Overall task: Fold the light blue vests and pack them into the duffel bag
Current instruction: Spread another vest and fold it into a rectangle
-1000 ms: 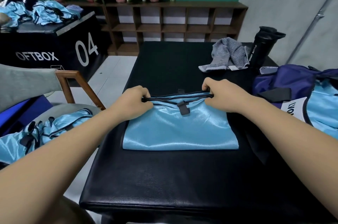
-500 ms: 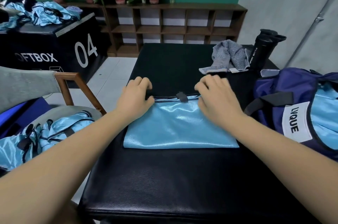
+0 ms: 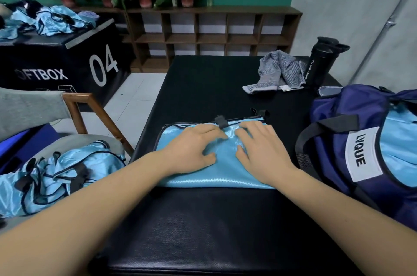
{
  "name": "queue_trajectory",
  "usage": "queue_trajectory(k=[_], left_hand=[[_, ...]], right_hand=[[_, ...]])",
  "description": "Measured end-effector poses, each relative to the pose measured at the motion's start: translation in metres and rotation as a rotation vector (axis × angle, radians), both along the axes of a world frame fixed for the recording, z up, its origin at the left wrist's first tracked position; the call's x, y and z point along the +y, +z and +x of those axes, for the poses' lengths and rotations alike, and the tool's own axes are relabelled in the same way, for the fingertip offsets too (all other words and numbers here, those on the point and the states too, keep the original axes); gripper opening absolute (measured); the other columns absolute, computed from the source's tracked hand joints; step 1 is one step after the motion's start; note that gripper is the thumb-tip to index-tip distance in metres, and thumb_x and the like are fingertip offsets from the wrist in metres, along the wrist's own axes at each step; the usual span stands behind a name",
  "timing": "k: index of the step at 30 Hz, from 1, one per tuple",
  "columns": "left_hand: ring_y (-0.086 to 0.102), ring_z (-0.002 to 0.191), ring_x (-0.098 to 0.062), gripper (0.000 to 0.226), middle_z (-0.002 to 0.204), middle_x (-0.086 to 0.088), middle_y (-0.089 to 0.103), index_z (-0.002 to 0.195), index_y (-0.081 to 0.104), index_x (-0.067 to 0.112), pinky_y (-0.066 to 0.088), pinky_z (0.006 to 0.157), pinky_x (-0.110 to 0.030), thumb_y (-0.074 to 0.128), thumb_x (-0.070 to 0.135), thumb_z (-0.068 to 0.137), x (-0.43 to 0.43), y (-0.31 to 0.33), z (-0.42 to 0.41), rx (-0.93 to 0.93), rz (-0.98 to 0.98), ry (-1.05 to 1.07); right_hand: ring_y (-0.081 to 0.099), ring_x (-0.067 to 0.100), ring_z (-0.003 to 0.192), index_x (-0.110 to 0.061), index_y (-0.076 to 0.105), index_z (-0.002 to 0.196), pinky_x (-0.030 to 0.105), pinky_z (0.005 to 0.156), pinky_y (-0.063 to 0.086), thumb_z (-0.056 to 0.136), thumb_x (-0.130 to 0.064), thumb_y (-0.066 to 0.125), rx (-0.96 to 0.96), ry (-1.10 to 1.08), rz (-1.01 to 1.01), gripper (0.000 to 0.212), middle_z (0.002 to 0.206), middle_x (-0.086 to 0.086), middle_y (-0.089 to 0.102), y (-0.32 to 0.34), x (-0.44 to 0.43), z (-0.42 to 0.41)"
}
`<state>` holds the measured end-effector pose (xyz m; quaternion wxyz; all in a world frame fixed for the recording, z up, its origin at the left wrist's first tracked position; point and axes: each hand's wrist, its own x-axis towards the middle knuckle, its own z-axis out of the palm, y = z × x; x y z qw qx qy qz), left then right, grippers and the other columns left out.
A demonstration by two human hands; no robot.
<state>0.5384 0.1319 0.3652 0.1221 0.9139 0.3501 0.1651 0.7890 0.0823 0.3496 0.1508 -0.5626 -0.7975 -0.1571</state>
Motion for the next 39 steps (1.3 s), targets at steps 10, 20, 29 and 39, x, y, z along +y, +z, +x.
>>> queue_trajectory(k=[10, 20, 29, 39], left_hand=[[0.009, 0.162, -0.004, 0.085, 0.174, 0.024, 0.018, 0.166, 0.022, 0.048, 0.018, 0.132, -0.041, 0.048, 0.061, 0.086, 0.008, 0.000, -0.006, 0.105, -0.182, 0.089], [0.059, 0.118, -0.016, 0.029, 0.124, 0.014, 0.064, 0.125, 0.069, 0.033, 0.049, 0.106, -0.045, 0.071, 0.033, 0.096, 0.041, 0.024, -0.054, -0.136, -0.003, 0.359], [0.065, 0.095, -0.018, 0.031, 0.104, 0.003, 0.068, 0.113, 0.066, 0.022, 0.047, 0.082, -0.031, 0.074, 0.044, 0.093, 0.058, 0.021, -0.085, -0.066, -0.260, 0.621], [0.062, 0.092, -0.021, 0.022, 0.104, -0.001, 0.063, 0.097, 0.066, 0.018, 0.046, 0.073, -0.033, 0.071, 0.038, 0.089, 0.054, 0.022, -0.078, 0.067, -0.308, 0.631]], right_hand=[[0.007, 0.020, 0.164, -0.030, 0.017, 0.170, 0.040, 0.132, 0.010, 0.109, -0.053, 0.026, 0.119, -0.101, -0.388, 0.065, 0.179, 0.003, 0.005, 0.001, 0.008, 0.003], [0.053, 0.028, 0.111, -0.018, 0.061, 0.128, 0.046, 0.098, 0.044, 0.102, -0.039, 0.049, 0.137, 0.067, -0.113, 0.036, 0.122, 0.002, 0.055, 0.039, -0.026, -0.062], [0.049, 0.027, 0.095, -0.019, 0.058, 0.104, 0.043, 0.086, 0.044, 0.089, -0.066, 0.059, 0.050, 0.267, -0.253, 0.049, 0.107, 0.003, 0.050, 0.038, -0.058, -0.159], [0.054, 0.023, 0.068, -0.018, 0.059, 0.085, 0.035, 0.061, 0.047, 0.068, -0.035, 0.082, 0.004, 0.188, -0.147, 0.033, 0.081, 0.004, 0.055, 0.016, -0.059, -0.185]])
